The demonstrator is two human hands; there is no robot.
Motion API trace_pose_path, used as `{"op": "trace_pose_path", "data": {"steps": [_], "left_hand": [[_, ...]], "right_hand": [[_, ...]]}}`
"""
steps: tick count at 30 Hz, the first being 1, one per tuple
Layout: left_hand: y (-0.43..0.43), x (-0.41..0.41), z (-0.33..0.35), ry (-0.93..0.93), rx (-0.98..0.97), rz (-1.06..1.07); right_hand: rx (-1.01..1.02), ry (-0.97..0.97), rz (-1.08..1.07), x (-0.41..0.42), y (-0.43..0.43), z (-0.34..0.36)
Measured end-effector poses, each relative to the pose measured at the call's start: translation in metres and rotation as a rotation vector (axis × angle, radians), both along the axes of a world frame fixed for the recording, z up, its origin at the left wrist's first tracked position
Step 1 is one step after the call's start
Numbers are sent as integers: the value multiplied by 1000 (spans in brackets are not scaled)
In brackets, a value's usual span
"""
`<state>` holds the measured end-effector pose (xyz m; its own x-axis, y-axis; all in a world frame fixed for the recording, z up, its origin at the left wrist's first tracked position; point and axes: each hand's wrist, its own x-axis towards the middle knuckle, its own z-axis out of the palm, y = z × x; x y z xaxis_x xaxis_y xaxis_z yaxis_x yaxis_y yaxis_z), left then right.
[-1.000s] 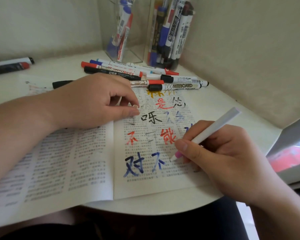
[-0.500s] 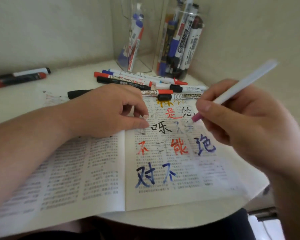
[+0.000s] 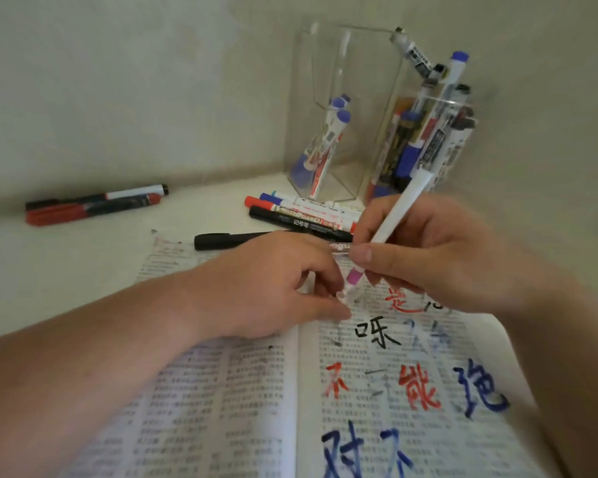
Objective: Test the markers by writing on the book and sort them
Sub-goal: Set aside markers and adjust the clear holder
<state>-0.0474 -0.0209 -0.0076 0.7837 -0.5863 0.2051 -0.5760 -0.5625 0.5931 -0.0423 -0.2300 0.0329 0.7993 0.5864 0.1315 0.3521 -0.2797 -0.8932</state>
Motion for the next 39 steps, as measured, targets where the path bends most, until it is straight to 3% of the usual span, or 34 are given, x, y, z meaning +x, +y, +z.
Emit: {"op": "trace_pose_path", "data": {"steps": [11, 16, 27, 35, 39], "left_hand": [[-4, 0, -2, 28, 29, -2], [-1, 4, -6, 46, 54, -16], [1, 9, -15, 71, -2, -46], [1, 8, -17, 74, -49, -35], [0, 6, -16, 95, -51, -41]], "right_hand": [[-48, -33, -29, 1, -3, -3], [-223, -137, 7, 1, -3, -5], [-400, -245, -69, -5, 5, -1], [-372, -118, -78, -4, 8, 5], [-353, -149, -95, -6, 8, 0]]}}
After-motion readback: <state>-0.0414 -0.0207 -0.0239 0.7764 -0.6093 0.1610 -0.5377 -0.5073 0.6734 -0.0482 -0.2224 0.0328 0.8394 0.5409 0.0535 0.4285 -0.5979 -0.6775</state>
